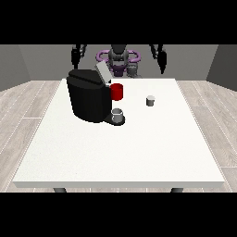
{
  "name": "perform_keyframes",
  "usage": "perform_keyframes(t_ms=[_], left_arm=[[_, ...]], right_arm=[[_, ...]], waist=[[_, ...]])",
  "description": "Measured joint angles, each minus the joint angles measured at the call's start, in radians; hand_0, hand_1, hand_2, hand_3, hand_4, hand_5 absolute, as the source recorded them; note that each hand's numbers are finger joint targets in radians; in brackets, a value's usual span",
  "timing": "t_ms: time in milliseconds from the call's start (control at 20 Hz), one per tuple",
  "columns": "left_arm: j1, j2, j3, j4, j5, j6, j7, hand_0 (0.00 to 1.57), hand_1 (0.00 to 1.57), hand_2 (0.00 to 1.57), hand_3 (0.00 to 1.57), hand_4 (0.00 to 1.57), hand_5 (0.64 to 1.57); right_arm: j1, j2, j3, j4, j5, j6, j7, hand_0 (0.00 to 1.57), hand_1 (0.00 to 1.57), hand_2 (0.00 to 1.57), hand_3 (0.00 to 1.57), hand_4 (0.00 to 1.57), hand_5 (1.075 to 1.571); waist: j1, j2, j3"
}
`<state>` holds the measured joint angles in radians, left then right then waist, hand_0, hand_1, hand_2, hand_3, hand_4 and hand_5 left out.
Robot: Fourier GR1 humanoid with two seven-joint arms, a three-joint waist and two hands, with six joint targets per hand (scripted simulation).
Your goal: Insert the coffee pod into the coffee machine and close the lid
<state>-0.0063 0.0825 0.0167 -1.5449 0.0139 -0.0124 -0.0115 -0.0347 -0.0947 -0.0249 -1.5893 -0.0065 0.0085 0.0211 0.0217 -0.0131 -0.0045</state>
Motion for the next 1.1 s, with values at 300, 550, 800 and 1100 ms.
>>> perform_keyframes(t_ms=[300,550,800,1100], left_arm=[[0.007,-0.008,-0.008,-0.014,0.013,-0.032,-0.056,0.00,0.00,0.00,0.00,0.30,1.571],[0.008,-0.007,-0.008,-0.006,0.003,-0.047,-0.146,0.00,0.00,0.00,0.00,0.26,1.571],[-0.032,0.057,0.007,0.023,-0.051,-0.062,-0.153,0.00,0.00,0.00,0.00,0.00,1.571],[-0.148,0.148,0.068,0.112,-0.077,-0.087,-0.073,0.00,0.00,0.00,0.00,0.00,1.571]], right_arm=[[0.023,0.001,-0.004,0.036,-0.002,0.016,0.007,0.00,0.00,0.00,0.00,0.13,1.571],[0.031,0.044,-0.060,0.056,-0.004,-0.065,-0.091,0.00,0.00,0.00,0.00,0.14,1.571],[0.023,0.063,-0.063,0.065,-0.006,-0.099,-0.122,0.00,0.00,0.00,0.00,0.16,1.571],[0.021,0.085,-0.013,0.045,0.003,-0.117,-0.128,0.00,0.00,0.00,0.00,0.23,1.571]], waist=[[-0.012,-0.016,0.0035],[-0.029,-0.008,0.0044],[-0.042,0.004,0.0047],[-0.088,0.032,0.0046]])
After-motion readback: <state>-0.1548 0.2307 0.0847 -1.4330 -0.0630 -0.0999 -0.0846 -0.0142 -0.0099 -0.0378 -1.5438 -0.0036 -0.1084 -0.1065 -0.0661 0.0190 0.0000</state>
